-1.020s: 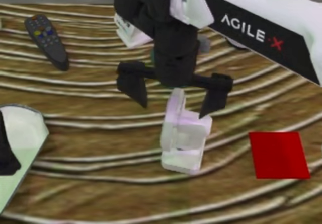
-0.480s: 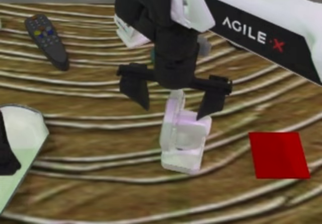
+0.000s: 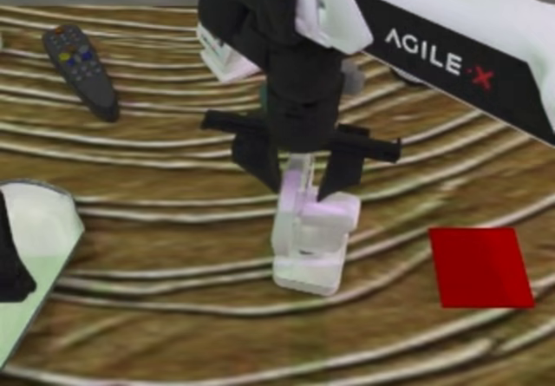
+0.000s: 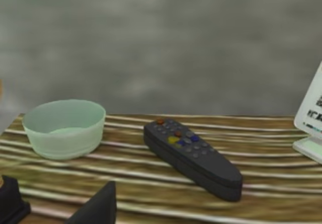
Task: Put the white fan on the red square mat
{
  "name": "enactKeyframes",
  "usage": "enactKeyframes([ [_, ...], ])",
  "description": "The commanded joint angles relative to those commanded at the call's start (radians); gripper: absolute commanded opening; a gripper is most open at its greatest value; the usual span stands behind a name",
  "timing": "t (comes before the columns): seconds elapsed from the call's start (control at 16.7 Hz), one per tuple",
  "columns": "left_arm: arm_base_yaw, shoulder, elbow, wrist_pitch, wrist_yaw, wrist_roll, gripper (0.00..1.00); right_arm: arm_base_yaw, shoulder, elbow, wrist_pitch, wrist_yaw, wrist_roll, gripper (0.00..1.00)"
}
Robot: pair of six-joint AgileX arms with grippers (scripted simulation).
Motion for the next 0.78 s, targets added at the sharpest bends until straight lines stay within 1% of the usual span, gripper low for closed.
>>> enactKeyframes([
  [0.12,0.0,0.0,0.0,0.0,0.0,0.0,1.0,0.0,0.0,0.0,0.0,0.0,0.0,0.02],
  [0.18,0.0,0.0,0.0,0.0,0.0,0.0,1.0,0.0,0.0,0.0,0.0,0.0,0.0,0.0],
  [0.78,0.0,0.0,0.0,0.0,0.0,0.0,1.0,-0.001,-0.002,0.015,-0.016,0.0,0.001,0.0],
])
